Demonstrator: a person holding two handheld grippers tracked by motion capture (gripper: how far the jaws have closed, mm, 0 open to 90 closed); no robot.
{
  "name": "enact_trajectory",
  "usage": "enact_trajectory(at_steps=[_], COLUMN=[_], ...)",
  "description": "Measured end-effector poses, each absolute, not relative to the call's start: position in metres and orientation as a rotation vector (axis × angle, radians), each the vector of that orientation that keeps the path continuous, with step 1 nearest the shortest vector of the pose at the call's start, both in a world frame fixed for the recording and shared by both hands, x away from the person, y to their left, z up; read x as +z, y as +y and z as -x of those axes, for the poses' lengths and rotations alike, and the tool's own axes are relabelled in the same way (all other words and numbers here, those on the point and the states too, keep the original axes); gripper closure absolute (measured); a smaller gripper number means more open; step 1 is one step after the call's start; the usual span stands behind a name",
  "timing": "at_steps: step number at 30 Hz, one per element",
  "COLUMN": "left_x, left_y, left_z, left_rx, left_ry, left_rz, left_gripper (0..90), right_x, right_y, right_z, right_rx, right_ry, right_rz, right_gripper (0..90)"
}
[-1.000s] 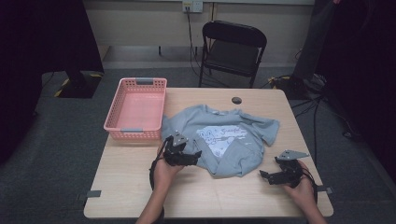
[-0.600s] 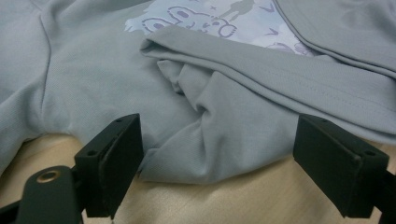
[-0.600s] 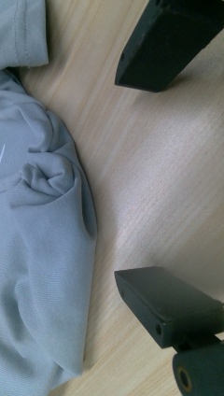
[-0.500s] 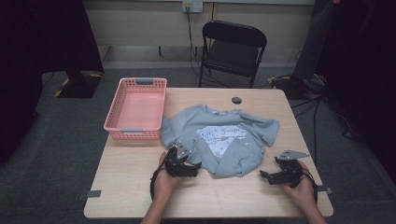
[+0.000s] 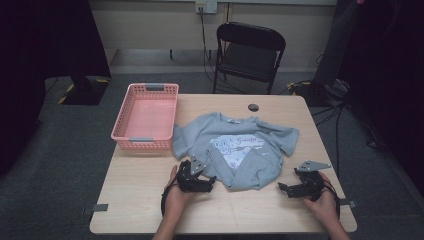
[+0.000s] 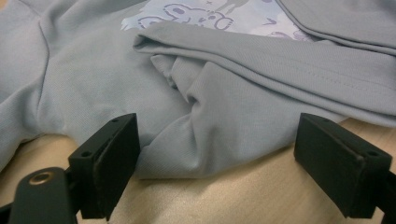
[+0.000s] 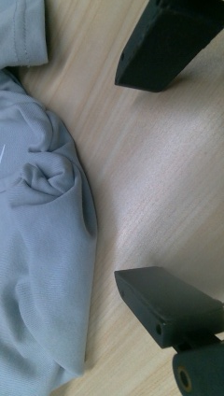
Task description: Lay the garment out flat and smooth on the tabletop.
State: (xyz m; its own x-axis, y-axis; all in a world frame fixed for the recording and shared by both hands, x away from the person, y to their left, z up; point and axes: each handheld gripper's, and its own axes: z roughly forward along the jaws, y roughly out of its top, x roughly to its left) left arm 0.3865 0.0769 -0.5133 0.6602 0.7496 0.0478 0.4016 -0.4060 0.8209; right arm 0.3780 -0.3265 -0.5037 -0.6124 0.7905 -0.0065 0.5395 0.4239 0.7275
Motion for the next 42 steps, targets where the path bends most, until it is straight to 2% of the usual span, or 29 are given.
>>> enact_trajectory(at_steps=[13,22,25,27,31,35,39,42], left_x=[-0.514,-0.514,-0.514,-0.514,-0.514,-0.514,-0.514,-0.514], left_y=[0.075,0.074,0.074,0.073,0.072,0.071,0.071,0.07], left_z=[-0.388,-0.389,-0.389,-0.389,-0.389,-0.389,-0.389,-0.39], left_rx=[0.512,0.509,0.505,0.504,0.501,0.499,0.499,0.496], left_ry=[0.882,0.883,0.88,0.881,0.882,0.883,0.88,0.881], left_rz=[-2.05,-2.052,-2.055,-2.06,-2.058,-2.061,-2.064,-2.068], left_gripper=[9.1,7.7,7.2,6.1,4.1,3.2,2.5,1.2], right_x=[-0.502,-0.487,-0.479,-0.474,-0.468,-0.468,-0.475,-0.479], right_y=[-0.326,-0.32,-0.312,-0.305,-0.288,-0.268,-0.251,-0.243], right_z=[-0.378,-0.392,-0.403,-0.411,-0.43,-0.448,-0.465,-0.476], right_rx=[0.997,1.066,1.1,1.083,1.099,1.098,1.065,1.04], right_ry=[2.337,2.327,2.319,2.31,2.304,2.325,2.337,2.335], right_rz=[-1.143,-1.164,-1.128,-1.126,-1.104,-1.103,-1.121,-1.144], right_gripper=[7.6,11.2,19.6,20.0,26.3,39.3,43.9,43.8])
